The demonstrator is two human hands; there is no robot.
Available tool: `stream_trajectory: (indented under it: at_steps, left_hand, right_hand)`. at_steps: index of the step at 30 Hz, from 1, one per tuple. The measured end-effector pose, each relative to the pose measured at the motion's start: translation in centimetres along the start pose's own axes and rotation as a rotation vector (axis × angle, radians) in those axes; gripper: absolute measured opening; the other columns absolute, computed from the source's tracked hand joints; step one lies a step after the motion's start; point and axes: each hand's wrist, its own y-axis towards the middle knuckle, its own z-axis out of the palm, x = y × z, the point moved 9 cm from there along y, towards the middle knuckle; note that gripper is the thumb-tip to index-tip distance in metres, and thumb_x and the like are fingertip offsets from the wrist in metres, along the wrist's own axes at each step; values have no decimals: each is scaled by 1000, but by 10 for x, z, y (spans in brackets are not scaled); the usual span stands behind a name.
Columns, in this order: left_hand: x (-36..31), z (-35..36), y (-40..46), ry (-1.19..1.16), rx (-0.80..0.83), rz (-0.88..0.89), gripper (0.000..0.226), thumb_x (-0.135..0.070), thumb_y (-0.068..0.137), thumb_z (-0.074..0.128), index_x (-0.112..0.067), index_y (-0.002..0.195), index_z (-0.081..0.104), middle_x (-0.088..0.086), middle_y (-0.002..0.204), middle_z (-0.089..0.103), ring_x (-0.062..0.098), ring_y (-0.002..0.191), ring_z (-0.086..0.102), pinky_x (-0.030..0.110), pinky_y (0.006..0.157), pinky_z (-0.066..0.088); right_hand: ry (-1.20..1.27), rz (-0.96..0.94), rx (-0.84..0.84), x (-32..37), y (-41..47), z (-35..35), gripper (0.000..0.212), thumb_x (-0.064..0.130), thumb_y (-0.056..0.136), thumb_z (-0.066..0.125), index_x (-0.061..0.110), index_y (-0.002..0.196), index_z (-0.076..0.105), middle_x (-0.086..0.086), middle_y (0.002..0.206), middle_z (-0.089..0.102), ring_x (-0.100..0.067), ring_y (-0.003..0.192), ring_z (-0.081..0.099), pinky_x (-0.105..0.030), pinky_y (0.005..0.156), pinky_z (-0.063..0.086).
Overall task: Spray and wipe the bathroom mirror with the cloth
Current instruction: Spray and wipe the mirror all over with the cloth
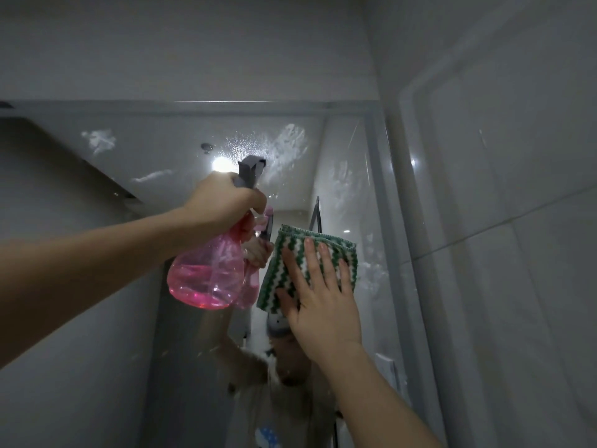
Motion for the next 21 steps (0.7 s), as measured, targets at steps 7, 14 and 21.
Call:
stream_trajectory:
  at_steps: [7,14,21]
  left_hand:
    - [40,-29,-29,135,-80,-59,12,0,75,61,0,63,58,0,38,52,13,34,47,20,41,40]
    - [61,-81,-39,149,-212,-108,13,-14,58,61,-4,53,55,6,40,51,22,41,48,33,51,44]
    - [67,-91,-35,99,-231,-119,12,-3,64,59,-5,54,53,10,41,50,23,39,46,31,47,43]
  right_hand:
    - [-5,-2,-11,1,-1,-3,60,50,99,11,23,148,33,-12,152,32,-28,140,31,-47,111,16]
    - [-10,-9,-19,1,-1,1,60,51,99,11,22,149,29,-13,154,27,-28,142,24,-49,112,15]
    - [28,108,-53,16,-1,-1,61,45,101,5,16,148,29,-19,153,28,-33,141,21,-50,111,13]
